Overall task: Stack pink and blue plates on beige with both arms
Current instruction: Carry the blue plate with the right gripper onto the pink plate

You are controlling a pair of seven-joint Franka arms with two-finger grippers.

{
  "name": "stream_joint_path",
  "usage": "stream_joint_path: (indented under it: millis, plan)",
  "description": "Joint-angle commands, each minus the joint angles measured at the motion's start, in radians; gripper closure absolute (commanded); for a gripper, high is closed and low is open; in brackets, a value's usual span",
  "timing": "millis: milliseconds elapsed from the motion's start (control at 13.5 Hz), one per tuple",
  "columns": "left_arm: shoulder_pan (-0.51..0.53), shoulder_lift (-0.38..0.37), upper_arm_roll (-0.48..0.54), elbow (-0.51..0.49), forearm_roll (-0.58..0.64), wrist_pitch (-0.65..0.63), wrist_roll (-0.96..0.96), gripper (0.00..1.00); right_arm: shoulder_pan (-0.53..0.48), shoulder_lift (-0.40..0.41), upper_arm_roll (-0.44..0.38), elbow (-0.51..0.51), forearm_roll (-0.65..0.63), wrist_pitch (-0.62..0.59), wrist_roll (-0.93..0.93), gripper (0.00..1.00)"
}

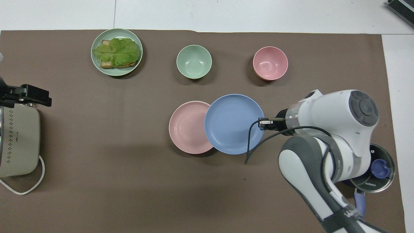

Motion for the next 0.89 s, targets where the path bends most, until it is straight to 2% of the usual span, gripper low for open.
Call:
stream_joint_path:
  millis: [0,295,517,812]
  plan:
    - [0.006,-0.026,-0.004,-0.027,0.016,0.011,0.008,0.0,0.068,0.1,-0.006,0.12,0.0,-0.023,0.154,1.0]
    - [0.006,-0.026,-0.004,-0.027,0.016,0.011,0.008,0.0,0.171,0.218,-0.005,0.231,-0.076,-0.022,0.414,1.0]
    - [0.006,-0.026,-0.004,-0.027,0.016,0.011,0.008,0.0,0.218,0.273,-0.006,0.231,-0.084,0.018,0.515,1.0]
    - [0.006,-0.026,-0.004,-0.027,0.016,0.011,0.008,0.0,0.214,0.272,-0.006,0.182,-0.087,0.023,0.523,1.0]
